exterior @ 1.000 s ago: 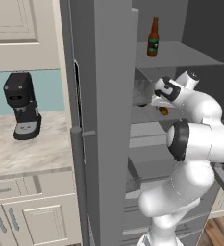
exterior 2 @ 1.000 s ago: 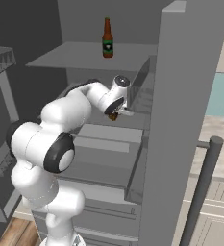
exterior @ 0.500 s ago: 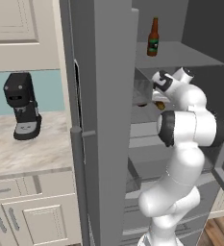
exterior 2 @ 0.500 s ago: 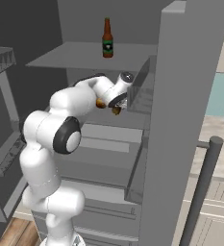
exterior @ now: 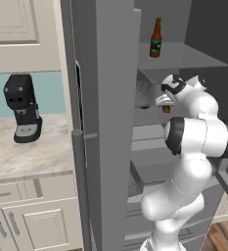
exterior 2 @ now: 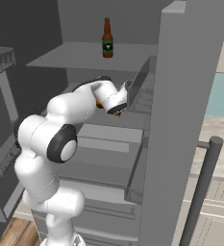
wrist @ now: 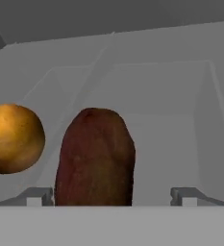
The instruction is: Place the beer on the top shelf of the fridge to keep it out of children's reach, and place the mango and sweet potato on lower shelves for easy access.
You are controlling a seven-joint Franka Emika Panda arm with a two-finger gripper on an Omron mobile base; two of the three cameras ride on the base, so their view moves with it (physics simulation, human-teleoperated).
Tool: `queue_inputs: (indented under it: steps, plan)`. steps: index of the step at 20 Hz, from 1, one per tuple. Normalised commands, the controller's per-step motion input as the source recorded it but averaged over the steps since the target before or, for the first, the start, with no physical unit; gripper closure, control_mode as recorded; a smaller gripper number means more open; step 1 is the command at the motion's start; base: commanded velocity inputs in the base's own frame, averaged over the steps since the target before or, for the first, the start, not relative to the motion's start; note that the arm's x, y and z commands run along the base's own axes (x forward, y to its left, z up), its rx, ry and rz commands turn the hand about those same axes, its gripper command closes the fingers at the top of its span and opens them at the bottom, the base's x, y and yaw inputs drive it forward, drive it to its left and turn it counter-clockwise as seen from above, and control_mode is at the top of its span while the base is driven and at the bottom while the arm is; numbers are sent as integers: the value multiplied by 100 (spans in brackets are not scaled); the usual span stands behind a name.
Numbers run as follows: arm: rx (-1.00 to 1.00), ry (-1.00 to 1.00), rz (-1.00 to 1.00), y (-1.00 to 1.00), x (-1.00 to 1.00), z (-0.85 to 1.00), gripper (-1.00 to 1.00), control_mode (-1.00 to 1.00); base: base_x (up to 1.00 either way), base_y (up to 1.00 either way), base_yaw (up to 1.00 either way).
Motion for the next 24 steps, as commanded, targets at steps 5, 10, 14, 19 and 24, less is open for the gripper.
queue_inputs:
  steps: [5,10,14,19,24]
  plan:
    - [-16,0,0,6,-98,2,-100,-100,0,0,0]
    - [-17,0,0,0,-100,22,-100,-100,0,0,0]
    - [-20,0,0,8,-100,3,-100,-100,0,0,0]
    - [-19,0,0,19,-100,0,-100,-100,0,0,0]
    - [-17,-1,0,26,-100,8,-100,-100,0,0,0]
